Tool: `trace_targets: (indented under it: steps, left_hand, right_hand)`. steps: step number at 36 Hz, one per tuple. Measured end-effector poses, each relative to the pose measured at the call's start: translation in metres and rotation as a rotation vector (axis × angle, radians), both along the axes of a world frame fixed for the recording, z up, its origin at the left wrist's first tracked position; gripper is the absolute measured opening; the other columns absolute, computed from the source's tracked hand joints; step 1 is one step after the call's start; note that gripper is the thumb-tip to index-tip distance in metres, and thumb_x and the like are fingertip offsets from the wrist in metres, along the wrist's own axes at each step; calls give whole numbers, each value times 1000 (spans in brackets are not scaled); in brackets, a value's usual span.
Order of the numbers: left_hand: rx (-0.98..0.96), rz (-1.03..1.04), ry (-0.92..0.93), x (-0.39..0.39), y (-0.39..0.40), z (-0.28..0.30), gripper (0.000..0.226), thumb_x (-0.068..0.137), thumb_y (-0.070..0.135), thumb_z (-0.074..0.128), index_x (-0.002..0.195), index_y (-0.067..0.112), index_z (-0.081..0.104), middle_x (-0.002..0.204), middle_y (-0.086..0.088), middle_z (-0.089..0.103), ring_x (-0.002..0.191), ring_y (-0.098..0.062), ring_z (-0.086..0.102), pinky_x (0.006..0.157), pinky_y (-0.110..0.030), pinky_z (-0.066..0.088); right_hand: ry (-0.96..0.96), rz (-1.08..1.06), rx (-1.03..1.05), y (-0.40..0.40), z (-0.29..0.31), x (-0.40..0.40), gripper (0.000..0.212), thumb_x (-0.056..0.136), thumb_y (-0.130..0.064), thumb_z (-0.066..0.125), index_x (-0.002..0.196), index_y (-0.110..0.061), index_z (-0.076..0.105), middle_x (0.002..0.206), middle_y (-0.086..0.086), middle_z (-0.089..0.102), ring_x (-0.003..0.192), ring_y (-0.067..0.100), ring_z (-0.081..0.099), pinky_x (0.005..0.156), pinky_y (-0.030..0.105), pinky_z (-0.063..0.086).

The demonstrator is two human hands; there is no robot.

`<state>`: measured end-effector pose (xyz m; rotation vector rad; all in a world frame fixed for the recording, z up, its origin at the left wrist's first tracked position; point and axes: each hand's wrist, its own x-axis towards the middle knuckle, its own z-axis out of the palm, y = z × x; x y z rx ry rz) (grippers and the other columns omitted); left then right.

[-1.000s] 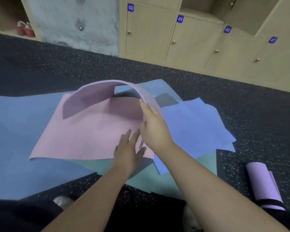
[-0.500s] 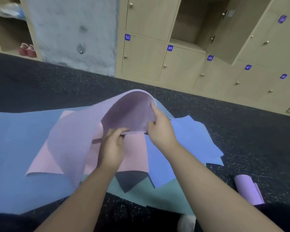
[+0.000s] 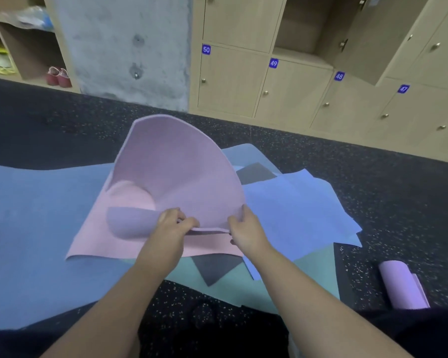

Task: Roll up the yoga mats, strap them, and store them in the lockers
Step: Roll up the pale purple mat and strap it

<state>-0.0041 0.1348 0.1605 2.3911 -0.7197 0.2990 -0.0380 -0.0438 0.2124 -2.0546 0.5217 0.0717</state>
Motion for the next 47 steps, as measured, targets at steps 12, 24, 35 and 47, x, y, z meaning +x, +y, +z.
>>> trace_targets:
  steps: [12,24,35,47]
  left_hand:
    - [180,67,34,-5,-41,-16,52,63,-16,67,100,20,73,86,-6,60,81,-31,59,62,-33,42]
    - [507,226,299,-10,-28,-66,41,101,27,41,141,32,35,137,8,49,125,-17,45,99,-35,32]
    - [137,359,444,6,-17,-92,20,94,6,53,106,9,69,86,-7,45,86,-28,43,72,-35,37]
    - [-55,168,-221,33,-79,-73,34,73,-11,57,96,5,76,68,-11,46,79,-25,38,49,-28,36]
  right_hand:
    - [-246,160,-255,-29,-27,-33,30,100,-38,47,107,-18,69,106,-11,64,97,5,56,85,19,42]
    - [-157,103,-256,-62,-76,-41,13,86,-17,65,92,-16,54,114,-12,51,99,11,57,82,24,45]
    - [-182,-181,-174,-96,-98,-26,21,92,-11,57,113,-10,56,117,0,54,109,19,55,98,40,45]
    - [-237,-71,-911,-97,-139,-23,105,59,-9,82,148,-23,28,154,15,22,142,38,16,108,66,19]
